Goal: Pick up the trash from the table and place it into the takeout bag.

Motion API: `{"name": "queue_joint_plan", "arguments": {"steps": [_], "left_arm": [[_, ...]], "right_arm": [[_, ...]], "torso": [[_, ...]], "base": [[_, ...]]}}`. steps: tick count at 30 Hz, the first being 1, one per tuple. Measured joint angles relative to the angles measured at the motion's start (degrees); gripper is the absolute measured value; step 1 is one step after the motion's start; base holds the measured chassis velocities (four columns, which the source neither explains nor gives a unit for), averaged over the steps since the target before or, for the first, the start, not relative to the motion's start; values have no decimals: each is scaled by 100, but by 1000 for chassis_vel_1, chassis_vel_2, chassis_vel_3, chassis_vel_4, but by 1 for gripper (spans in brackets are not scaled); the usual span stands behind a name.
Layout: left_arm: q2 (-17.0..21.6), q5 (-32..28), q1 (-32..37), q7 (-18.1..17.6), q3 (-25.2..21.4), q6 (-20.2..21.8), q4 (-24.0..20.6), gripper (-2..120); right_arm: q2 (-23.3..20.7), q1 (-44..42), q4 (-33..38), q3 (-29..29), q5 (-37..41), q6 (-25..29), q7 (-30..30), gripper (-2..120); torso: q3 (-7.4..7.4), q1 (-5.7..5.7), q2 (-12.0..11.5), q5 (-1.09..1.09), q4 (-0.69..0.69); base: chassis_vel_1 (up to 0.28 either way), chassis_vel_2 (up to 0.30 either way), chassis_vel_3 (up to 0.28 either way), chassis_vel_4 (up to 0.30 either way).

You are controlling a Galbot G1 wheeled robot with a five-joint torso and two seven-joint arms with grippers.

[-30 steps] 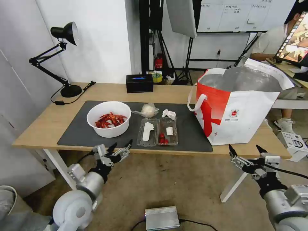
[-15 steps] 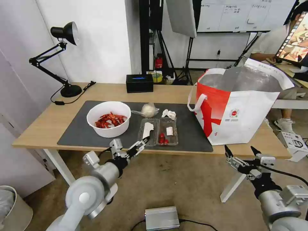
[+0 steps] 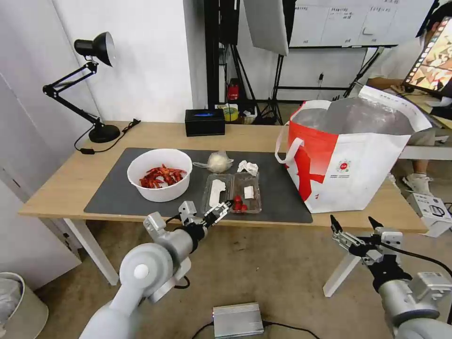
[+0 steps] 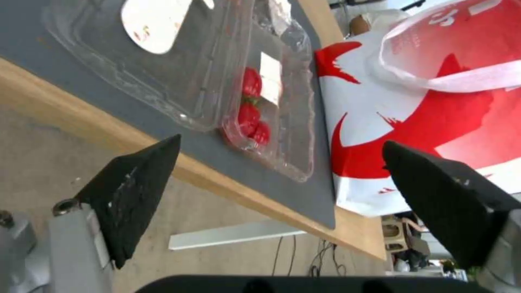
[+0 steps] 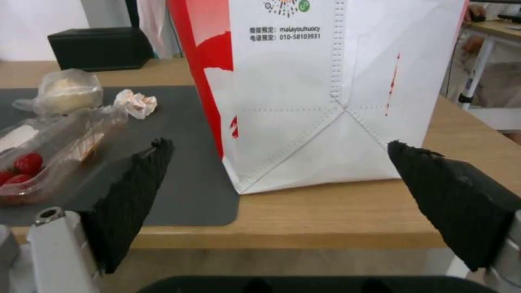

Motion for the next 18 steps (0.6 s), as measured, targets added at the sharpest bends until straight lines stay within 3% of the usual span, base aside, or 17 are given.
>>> {"name": "queue_joint_plan", "arguments": {"steps": [6, 18], "left_arm": [[-142, -42, -176, -358, 117, 18, 169, 100], [-343, 38, -370, -495, 258, -69, 407, 100]], "right_arm": [[-14, 4, -30, 12, 2, 14, 11, 100], [-27, 2, -87, 61, 5, 37, 18, 100]], "torso": [[0, 0, 0, 0, 0], [0, 0, 0, 0, 0]], "base": [[0, 0, 0, 0], [0, 0, 0, 0]]}}
